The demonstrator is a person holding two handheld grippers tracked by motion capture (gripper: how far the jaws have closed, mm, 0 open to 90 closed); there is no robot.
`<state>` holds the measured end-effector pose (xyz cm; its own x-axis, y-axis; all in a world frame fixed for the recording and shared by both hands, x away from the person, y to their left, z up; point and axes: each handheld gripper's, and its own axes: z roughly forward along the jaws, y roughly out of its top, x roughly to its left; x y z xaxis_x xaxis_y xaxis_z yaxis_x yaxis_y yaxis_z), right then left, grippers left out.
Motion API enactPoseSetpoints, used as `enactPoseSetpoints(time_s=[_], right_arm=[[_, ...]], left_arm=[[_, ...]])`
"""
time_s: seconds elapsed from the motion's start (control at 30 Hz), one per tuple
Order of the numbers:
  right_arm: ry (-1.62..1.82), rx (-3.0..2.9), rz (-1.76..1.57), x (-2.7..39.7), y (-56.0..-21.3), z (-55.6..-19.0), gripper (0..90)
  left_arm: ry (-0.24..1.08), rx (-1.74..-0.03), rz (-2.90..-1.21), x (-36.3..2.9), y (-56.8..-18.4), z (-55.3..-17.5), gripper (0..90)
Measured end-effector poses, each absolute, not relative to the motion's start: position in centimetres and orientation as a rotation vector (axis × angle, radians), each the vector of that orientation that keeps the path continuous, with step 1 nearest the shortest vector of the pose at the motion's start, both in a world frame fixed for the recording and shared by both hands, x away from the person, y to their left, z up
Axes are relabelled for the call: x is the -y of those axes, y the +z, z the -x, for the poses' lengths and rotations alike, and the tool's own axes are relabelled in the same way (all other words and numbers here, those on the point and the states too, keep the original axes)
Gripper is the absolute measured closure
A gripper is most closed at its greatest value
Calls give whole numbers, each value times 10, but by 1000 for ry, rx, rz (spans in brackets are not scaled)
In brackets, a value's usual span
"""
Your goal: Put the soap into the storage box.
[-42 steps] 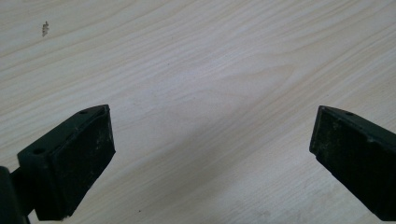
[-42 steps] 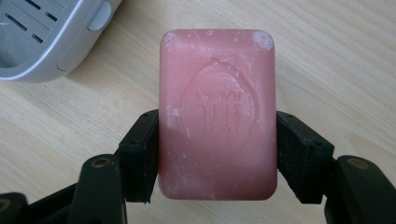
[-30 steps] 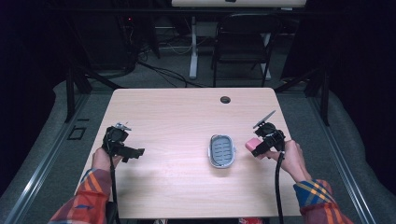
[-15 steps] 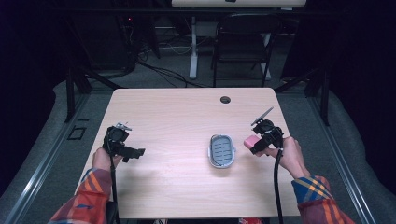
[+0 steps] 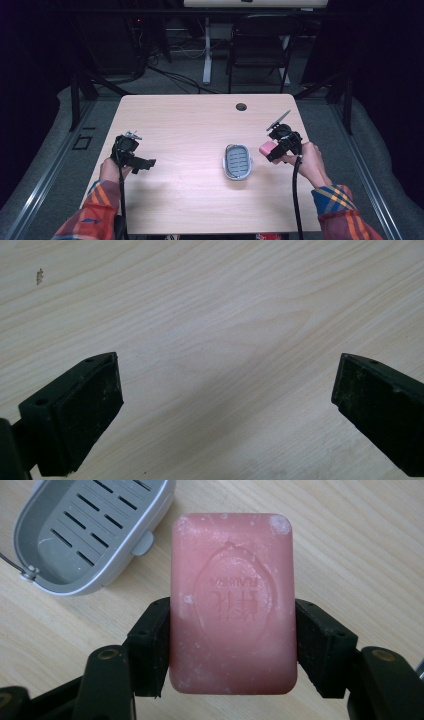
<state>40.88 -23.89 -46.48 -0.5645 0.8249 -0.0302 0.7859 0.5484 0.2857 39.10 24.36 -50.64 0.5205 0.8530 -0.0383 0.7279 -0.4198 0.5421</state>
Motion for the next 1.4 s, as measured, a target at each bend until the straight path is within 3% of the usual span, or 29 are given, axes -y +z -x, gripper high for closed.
enactPoseSetpoints(time_s=[0.57, 1.4], right_arm=[[345, -2665, -1278, 206, -449, -415, 373], [312, -2743, -1209, 172, -465, -424, 374]], left_arm=[[332, -1281, -2260, -242, -506, -391, 0], [334, -1278, -2266, -243, -507, -391, 0]])
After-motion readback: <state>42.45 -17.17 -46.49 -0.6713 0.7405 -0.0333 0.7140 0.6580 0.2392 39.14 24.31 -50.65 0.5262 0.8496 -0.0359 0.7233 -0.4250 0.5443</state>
